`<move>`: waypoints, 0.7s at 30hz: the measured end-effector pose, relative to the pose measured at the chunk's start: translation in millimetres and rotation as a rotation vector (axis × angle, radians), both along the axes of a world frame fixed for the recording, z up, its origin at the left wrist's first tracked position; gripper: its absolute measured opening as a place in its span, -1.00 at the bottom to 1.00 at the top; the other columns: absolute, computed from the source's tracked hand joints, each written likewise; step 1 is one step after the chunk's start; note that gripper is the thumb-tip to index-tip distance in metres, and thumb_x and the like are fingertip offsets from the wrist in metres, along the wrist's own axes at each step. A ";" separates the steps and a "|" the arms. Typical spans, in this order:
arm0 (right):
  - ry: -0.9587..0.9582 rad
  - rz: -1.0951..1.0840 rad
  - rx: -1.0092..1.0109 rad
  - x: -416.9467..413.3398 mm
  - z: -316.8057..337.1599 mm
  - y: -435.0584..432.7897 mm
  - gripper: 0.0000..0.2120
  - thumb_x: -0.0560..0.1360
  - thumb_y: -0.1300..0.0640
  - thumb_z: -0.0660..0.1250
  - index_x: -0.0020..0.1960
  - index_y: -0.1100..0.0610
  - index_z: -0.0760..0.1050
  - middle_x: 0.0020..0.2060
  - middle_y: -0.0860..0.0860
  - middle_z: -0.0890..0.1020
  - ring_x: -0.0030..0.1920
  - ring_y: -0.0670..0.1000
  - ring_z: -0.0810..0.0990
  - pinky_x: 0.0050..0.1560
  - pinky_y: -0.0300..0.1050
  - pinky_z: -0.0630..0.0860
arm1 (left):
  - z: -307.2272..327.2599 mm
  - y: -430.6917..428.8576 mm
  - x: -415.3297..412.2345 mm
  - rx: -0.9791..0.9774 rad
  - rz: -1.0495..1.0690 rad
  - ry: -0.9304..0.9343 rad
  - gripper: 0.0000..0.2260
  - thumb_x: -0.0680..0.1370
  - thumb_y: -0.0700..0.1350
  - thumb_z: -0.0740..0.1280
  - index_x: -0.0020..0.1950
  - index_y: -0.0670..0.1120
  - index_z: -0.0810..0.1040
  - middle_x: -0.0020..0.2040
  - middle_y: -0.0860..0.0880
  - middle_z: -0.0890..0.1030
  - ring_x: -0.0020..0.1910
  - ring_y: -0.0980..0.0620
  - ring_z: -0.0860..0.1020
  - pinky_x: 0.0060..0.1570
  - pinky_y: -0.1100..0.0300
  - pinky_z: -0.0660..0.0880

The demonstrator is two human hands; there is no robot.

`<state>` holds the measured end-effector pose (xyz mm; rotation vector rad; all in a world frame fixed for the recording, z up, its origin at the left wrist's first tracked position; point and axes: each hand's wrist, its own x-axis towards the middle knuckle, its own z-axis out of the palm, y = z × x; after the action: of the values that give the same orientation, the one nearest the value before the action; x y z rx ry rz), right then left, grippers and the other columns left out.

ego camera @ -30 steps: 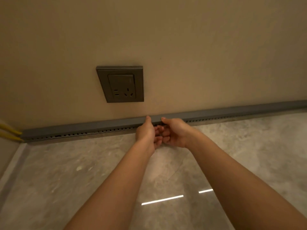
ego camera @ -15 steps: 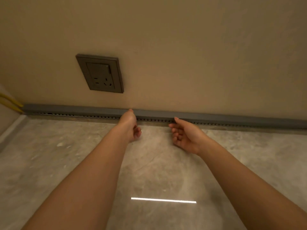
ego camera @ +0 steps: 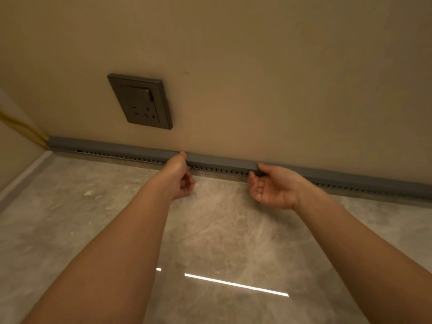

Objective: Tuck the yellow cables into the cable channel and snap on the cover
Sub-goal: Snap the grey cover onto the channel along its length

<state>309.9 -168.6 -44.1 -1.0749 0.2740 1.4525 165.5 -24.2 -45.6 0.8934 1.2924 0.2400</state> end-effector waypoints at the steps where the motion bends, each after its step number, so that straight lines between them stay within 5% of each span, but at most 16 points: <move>1: 0.031 -0.045 0.005 -0.3 1.7 2.2 -0.70 0.61 0.08 0.11 -0.22 0.24 0.36 -0.55 0.07 0.47 -0.58 -0.07 0.43 -0.58 -0.36 0.39 | 0.3 3.9 -3.6 -0.039 -0.022 -0.027 -0.59 0.59 0.18 0.09 -0.33 -0.08 0.27 -0.42 0.01 0.28 -0.47 0.07 0.28 -0.54 0.30 0.29; 8: 0.026 -0.189 0.008 -5.3 2.9 9.9 -0.73 0.63 0.18 0.05 -0.23 0.22 0.30 -0.57 0.06 0.40 -0.46 -0.15 0.25 -0.67 -0.38 0.23 | -9.4 -0.7 -2.3 0.059 0.001 -0.059 -0.57 0.58 0.20 0.08 -0.33 -0.08 0.30 -0.42 0.01 0.31 -0.49 0.07 0.28 -0.49 0.27 0.30; 16: -0.142 -0.163 -0.060 -14.6 0.9 13.1 -0.67 0.64 0.12 0.04 -0.28 0.19 0.30 -0.63 0.02 0.38 -0.67 -0.12 0.26 -0.67 -0.37 0.18 | -25.5 -8.3 9.3 0.286 0.212 -0.016 -0.57 0.57 0.18 0.12 -0.22 -0.17 0.41 -0.40 -0.07 0.46 -0.57 0.00 0.38 -0.55 0.21 0.40; 21: -0.231 -0.131 -0.089 -20.0 0.2 14.1 -0.64 0.64 0.09 0.02 -0.31 0.16 0.28 -0.65 -0.02 0.35 -0.70 -0.13 0.22 -0.68 -0.37 0.11 | -19.4 -40.0 31.5 0.019 0.075 -0.161 -0.56 0.56 0.20 0.12 -0.31 -0.12 0.41 -0.45 -0.03 0.42 -0.59 0.04 0.35 -0.56 0.34 0.34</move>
<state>289.9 -154.5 -43.9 -1.2619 0.2408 1.1970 197.0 -64.2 -65.0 0.8255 1.1771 0.3766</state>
